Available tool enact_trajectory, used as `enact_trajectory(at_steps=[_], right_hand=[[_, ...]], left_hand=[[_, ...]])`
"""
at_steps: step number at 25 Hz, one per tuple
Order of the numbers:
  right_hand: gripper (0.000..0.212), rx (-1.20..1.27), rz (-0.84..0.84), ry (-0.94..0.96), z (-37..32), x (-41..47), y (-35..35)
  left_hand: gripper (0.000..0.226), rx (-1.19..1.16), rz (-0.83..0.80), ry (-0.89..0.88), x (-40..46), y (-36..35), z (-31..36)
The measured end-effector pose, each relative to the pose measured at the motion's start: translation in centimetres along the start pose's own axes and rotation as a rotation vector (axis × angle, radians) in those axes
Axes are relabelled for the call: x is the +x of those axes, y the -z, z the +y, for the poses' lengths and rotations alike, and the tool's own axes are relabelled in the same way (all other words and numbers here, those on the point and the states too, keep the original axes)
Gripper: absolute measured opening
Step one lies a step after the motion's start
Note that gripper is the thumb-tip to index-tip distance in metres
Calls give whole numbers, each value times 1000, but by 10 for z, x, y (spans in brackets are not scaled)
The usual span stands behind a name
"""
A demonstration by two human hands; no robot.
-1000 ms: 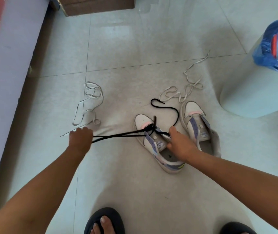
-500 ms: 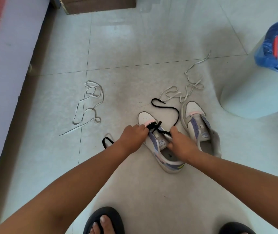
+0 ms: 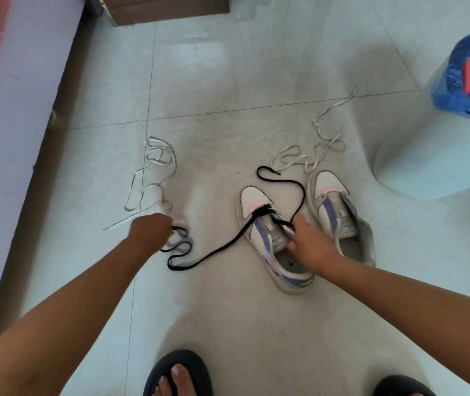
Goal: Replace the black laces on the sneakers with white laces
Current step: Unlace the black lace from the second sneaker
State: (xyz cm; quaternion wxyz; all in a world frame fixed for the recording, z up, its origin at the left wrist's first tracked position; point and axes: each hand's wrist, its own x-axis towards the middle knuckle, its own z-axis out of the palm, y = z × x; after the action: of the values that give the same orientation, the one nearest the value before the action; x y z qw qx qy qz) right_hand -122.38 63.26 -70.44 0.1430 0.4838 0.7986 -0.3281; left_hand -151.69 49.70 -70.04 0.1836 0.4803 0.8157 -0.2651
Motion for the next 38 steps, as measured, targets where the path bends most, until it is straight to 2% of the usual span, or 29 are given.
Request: enact_trajectory(at_steps=[3, 6, 9, 12, 15, 17, 19, 22, 23, 24, 25, 26, 27, 28, 30, 32, 34, 37, 38], right_hand=[[22, 66, -70, 53, -3, -8, -3], [27, 146, -97, 129, -3, -14, -5], [25, 196, -19, 133, 0, -5, 4], [33, 221, -172, 113, 0, 4, 5], [38, 464, -318, 79, -7, -2, 2], [32, 448, -357, 69, -12, -1, 13], [26, 477, -331, 59, -25, 5, 37], [17, 1039, -178, 1, -50, 20, 74], [23, 1063, -63, 29, -55, 25, 80], [36, 852, 72, 98, -55, 28, 82], [49, 461, 198, 165, -51, 29, 79], [54, 143, 285, 225, -46, 28, 73], [51, -6, 305, 281, -41, 25, 64], [39, -41, 251, 292, -35, 20, 54], [16, 85, 65, 160, -30, 4, 28], [24, 97, -67, 32, -31, -7, 2], [27, 128, -70, -39, -34, -12, -15], [22, 160, -8, -115, -41, -12, -27], [18, 146, 7, -125, -43, -12, -28]], left_hand=[[39, -321, 32, -145, -16, 22, 73], [36, -541, 40, -208, -39, 32, 125], [37, -449, -84, -231, -52, 25, 141], [32, -492, -149, -201, -52, 21, 135], [29, -408, -95, -244, -46, 22, 123], [31, -210, -21, -278, -44, 24, 114], [38, -89, 37, -316, -40, 23, 108], [42, -109, 87, -327, -38, 23, 107], [41, -131, 105, -321, -38, 22, 107], [41, -157, 122, -315, -39, 22, 107], [40, -182, 133, -309, -40, 21, 107], [38, -202, 141, -310, -42, 20, 107], [35, -214, 152, -318, -44, 19, 107], [32, -231, 177, -325, -47, 18, 108], [29, -312, 268, -322, -54, 16, 110], [29, -430, 393, -322, -64, 12, 113], [32, -441, 447, -364, -74, 2, 118], [34, -318, 388, -430, -83, -12, 131], [31, -282, 435, -460, -84, -14, 134]])
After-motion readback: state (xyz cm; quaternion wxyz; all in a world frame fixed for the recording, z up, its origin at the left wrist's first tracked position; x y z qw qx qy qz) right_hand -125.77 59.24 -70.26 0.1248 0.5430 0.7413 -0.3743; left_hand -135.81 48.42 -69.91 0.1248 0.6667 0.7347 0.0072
